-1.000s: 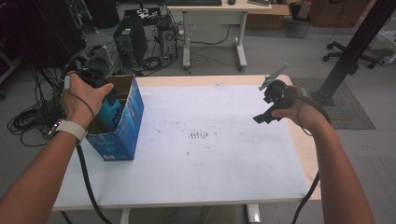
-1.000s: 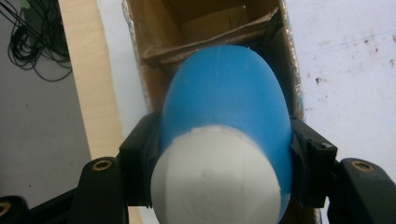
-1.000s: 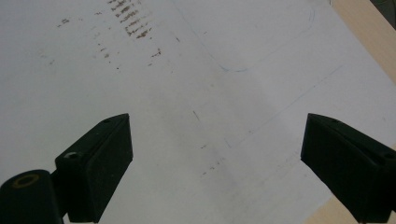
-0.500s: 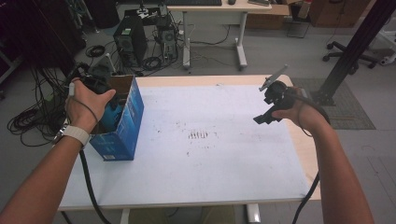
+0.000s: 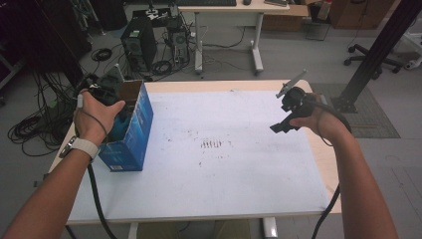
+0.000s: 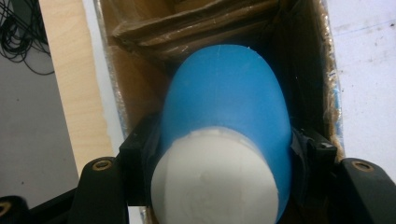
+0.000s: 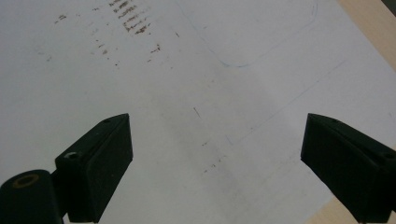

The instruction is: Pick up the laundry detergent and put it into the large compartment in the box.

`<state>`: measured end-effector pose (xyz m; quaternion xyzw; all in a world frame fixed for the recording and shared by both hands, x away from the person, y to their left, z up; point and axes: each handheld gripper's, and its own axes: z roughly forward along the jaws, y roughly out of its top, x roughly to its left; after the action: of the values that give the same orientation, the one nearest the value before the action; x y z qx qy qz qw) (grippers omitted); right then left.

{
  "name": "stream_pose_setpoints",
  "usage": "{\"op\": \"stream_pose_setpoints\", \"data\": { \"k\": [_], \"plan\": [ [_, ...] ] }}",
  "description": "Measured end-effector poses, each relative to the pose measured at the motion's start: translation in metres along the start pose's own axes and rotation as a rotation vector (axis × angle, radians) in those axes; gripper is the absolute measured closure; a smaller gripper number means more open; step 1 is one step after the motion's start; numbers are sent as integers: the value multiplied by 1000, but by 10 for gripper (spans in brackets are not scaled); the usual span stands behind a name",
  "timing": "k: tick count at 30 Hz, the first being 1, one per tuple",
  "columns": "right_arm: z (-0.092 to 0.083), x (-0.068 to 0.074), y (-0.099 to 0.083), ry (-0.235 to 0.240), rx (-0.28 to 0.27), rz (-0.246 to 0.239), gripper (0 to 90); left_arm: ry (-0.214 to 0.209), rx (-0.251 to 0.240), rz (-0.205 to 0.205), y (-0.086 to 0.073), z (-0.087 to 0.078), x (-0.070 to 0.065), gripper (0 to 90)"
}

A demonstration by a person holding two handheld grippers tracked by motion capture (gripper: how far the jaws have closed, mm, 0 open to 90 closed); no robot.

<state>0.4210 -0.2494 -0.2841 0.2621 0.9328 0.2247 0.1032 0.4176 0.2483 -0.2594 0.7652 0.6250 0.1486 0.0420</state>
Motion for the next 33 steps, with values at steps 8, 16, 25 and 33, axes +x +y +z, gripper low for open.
{"op": "stream_pose_setpoints", "data": {
  "k": [8, 16, 25, 33],
  "plan": [
    [2, 0, 1, 2, 4, -1, 91, -5, 8, 4, -1, 7, -2, 379],
    [5, 0, -1, 6, 4, 0, 91, -14, 6, 3, -3, 15, -4, 379],
    [5, 0, -1, 8, 4, 1, 91, -19, 12, 7, -3, 16, -4, 377],
    [8, 1, -2, 13, 11, 2, 91, -40, 5, 1, -1, 18, -1, 375]
  ]
}}
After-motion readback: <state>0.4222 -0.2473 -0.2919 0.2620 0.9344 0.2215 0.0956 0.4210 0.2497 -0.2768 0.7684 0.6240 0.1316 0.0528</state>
